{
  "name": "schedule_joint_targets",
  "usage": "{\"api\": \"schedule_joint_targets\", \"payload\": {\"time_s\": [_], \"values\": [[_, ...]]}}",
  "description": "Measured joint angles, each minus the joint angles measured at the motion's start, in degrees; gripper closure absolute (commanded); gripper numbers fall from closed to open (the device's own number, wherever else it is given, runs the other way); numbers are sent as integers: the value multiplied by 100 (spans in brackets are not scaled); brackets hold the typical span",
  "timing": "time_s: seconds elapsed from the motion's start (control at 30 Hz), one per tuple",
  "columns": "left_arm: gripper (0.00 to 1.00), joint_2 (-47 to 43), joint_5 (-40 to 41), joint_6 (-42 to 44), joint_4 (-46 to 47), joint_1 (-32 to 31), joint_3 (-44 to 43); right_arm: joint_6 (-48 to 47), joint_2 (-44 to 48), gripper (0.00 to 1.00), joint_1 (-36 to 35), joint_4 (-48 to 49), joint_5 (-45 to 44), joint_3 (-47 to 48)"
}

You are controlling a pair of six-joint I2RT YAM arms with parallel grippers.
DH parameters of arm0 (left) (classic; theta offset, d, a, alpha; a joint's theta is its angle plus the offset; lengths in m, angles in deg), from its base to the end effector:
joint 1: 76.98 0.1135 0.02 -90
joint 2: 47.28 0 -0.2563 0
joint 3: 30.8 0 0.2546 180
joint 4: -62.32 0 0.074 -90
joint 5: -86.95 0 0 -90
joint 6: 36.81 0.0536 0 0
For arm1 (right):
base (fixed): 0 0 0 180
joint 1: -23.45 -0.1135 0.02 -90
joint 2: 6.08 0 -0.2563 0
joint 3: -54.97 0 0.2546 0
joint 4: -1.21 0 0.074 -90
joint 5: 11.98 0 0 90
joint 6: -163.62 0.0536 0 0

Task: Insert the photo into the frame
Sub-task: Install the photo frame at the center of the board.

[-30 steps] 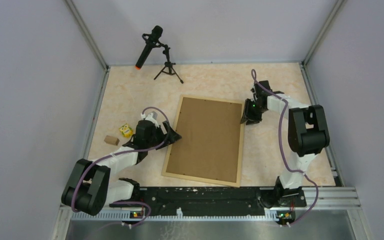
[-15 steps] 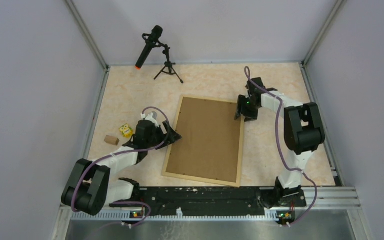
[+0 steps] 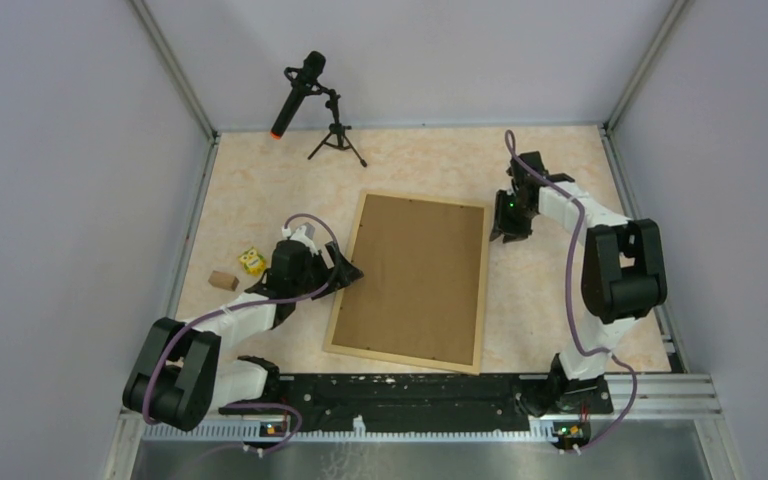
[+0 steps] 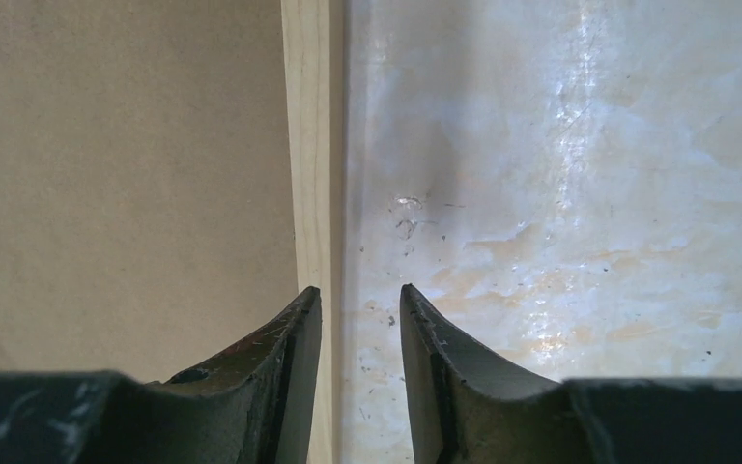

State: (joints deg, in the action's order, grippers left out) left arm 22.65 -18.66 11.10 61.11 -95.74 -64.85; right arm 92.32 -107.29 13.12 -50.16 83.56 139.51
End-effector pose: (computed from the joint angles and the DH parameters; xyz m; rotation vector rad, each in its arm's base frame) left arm 0.2212 -0.0904 0.1293 -0.3158 2.3164 -0.8634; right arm 0.3546 0.0699 0.1738 0.1770 2.7770 0.2656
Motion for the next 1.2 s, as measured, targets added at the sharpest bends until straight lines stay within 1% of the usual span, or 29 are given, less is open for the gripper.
{"api": "schedule_joint_targets", "payload": {"time_s": [0.17, 0.33, 0.6, 1.0, 1.2], "values": [[13, 0, 0, 2, 0, 0, 0, -9, -42, 65, -9, 55, 122, -149], [14, 13, 0, 2, 9, 0, 0, 2, -358, 66, -59, 177, 214, -153], [14, 48, 0, 2, 63, 2, -2, -7, -389, 68, -87, 251, 278, -142], [14, 48, -7, 0, 66, 0, -2, -11, -728, 69, -118, 361, 380, 122], [14, 48, -7, 0, 68, 0, -2, -7, -730, 70, -118, 363, 352, 122]]}}
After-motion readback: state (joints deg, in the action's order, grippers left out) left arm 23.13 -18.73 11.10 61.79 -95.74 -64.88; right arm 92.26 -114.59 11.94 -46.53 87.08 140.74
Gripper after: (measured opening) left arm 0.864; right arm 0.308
